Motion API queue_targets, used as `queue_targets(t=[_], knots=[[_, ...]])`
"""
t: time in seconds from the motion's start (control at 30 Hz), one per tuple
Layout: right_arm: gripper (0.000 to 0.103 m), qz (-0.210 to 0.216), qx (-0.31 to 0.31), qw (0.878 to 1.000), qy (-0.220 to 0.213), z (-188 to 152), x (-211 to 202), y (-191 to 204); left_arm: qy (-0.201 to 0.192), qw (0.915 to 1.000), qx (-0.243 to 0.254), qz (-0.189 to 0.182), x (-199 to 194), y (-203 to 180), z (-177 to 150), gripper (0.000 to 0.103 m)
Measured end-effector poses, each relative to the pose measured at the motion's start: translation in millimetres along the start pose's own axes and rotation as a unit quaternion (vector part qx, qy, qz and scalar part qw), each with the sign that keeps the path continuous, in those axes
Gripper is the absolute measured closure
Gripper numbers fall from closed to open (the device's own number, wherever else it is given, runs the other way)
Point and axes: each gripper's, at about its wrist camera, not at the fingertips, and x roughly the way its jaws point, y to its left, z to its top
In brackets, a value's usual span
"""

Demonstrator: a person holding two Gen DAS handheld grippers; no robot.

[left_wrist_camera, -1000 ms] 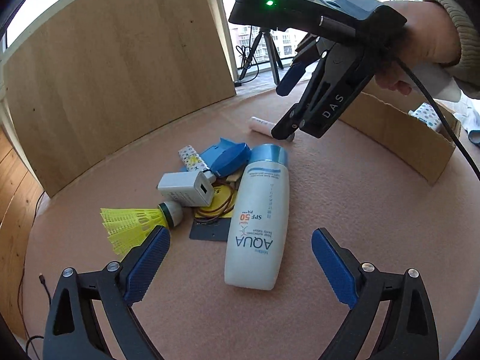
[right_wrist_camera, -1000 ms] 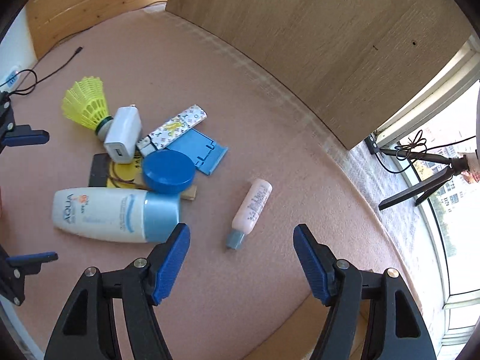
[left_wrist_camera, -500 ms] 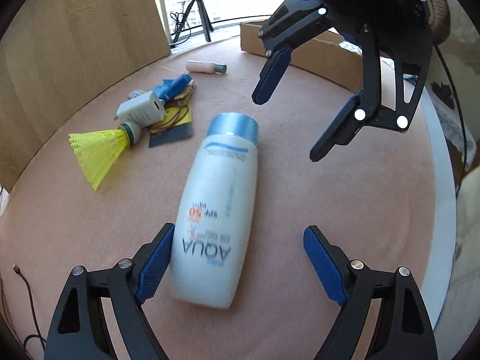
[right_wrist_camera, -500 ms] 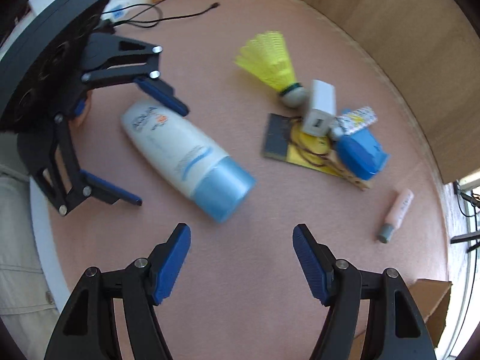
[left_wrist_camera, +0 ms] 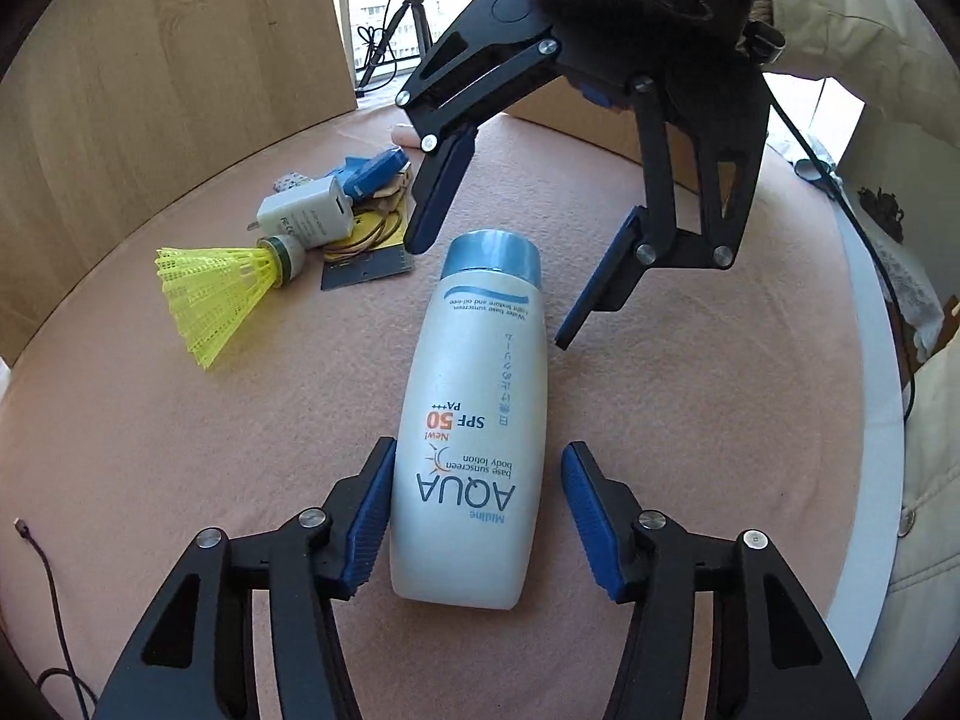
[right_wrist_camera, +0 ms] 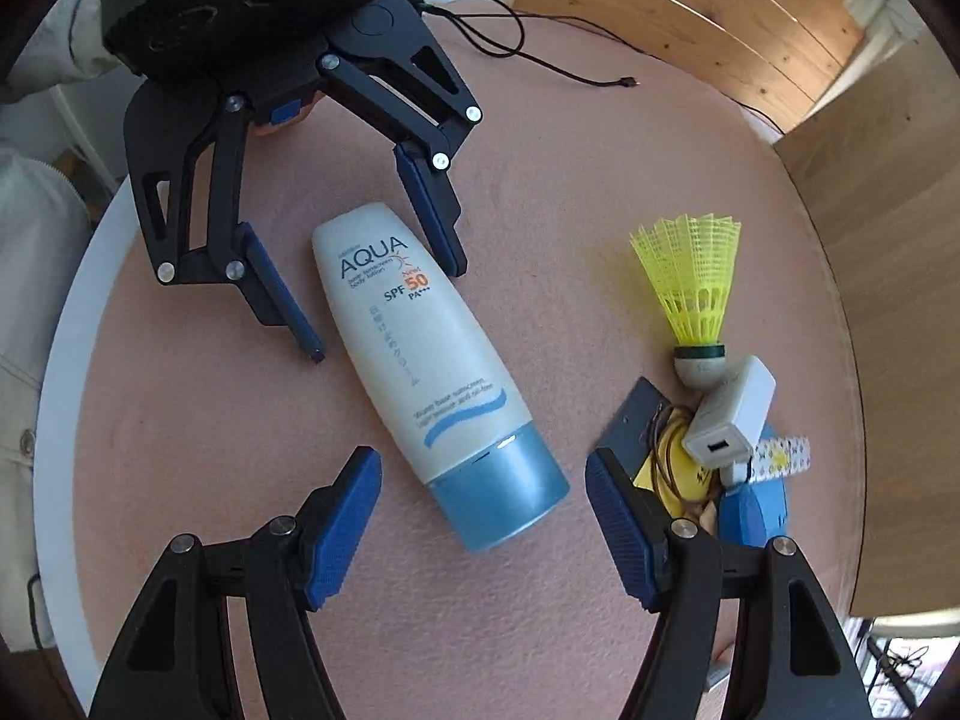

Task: Organize objects
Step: 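Grasp the white AQUA sunscreen bottle with the left gripper while the right gripper also grips it, then carry the sunscreen bottle to the box and release it from the left gripper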

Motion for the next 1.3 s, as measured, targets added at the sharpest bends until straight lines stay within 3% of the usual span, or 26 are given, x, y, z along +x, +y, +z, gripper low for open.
queue_targets(t=[0.07,0.23,0.37,0.53,0.77,0.97,1.3], knots=[[0.039,0.022,-0.014,1.000,0.002,3,8,-3,-0.003,1.0000,-0.006,-0.002,-3,2,-3,0.052],[0.045,0.051,-0.002,0.999,-0.002,-3,16,-10,-0.008,0.9996,-0.010,-0.026,-8,5,-8,0.053],[0.048,0.070,0.016,0.997,0.012,-4,14,-8,-0.003,0.9985,0.018,-0.052,-12,-8,-12,0.053],[0.050,0.060,0.050,0.996,0.033,-14,4,24,0.008,0.9934,0.076,-0.086,-18,-39,-17,0.053],[0.056,0.056,0.084,0.995,0.024,-37,-17,91,0.028,0.9753,0.178,-0.128,-24,-100,-22,0.053],[0.058,0.045,0.113,0.993,-0.010,-62,-31,116,0.033,0.9667,0.205,-0.150,-23,-120,-23,0.053],[0.058,0.028,0.137,0.989,-0.040,-81,-52,123,0.040,0.9586,0.243,-0.143,-8,-118,22,0.053]])
